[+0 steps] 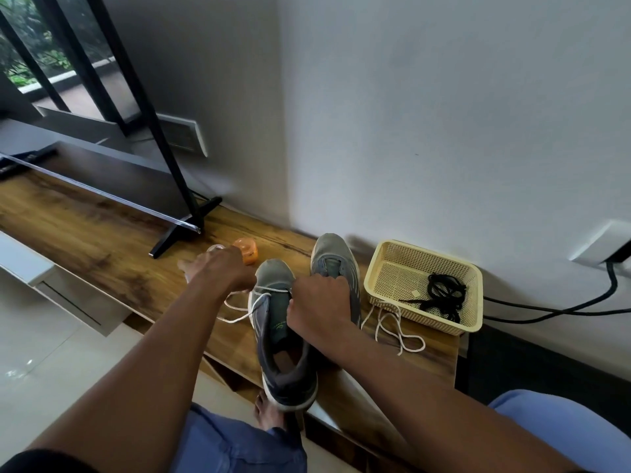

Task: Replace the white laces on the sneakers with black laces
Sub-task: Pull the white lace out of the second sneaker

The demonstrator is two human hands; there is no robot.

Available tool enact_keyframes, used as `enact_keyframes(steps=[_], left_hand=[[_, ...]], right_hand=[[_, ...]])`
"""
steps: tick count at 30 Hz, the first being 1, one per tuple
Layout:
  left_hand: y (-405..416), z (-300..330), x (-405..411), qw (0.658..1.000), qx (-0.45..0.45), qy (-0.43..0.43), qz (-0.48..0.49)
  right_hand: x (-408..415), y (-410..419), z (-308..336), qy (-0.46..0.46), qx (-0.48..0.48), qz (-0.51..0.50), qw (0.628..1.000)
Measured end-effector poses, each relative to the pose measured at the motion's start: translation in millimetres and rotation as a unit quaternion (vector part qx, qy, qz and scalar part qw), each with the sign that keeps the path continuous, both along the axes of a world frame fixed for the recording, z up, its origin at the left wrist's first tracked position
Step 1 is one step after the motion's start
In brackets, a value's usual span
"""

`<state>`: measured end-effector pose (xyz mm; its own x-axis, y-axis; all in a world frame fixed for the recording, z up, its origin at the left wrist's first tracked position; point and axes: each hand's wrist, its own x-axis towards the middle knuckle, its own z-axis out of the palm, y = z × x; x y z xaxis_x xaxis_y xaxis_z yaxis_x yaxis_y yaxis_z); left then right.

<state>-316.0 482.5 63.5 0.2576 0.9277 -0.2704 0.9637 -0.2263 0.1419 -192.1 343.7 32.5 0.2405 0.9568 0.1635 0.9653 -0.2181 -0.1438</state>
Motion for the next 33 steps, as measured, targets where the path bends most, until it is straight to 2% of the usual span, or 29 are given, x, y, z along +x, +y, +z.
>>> enact_keyframes(steps=[4,6,9,12,24,33], left_hand=[[-7,-1,9,0.994,-0.04,-0.051,-0.093],[-16,-3,17,0.989,-0.056,-0.045,-0.13],[-24,-11,27,0.988,-0.013,-0.019,-0.153],[-24,-15,29,0.988,0.015,-0.014,-0.156],[-5,-11,20,0.983,-0.105,-0.035,-0.147],[-5,-2,17,0.976,-0.139,-0.035,-0.165]], right_hand=[[-1,-1,2,-0.013,-0.011,-0.008,1.0],[-1,-2,2,-0.015,-0.009,-0.007,1.0],[0,-3,3,-0.006,-0.001,-0.003,1.0],[-1,-4,3,-0.006,-0.003,-0.005,1.0],[-5,-3,1,-0.019,0.007,-0.024,1.0],[-13,-1,-1,-0.037,-0.018,-0.041,0.998]])
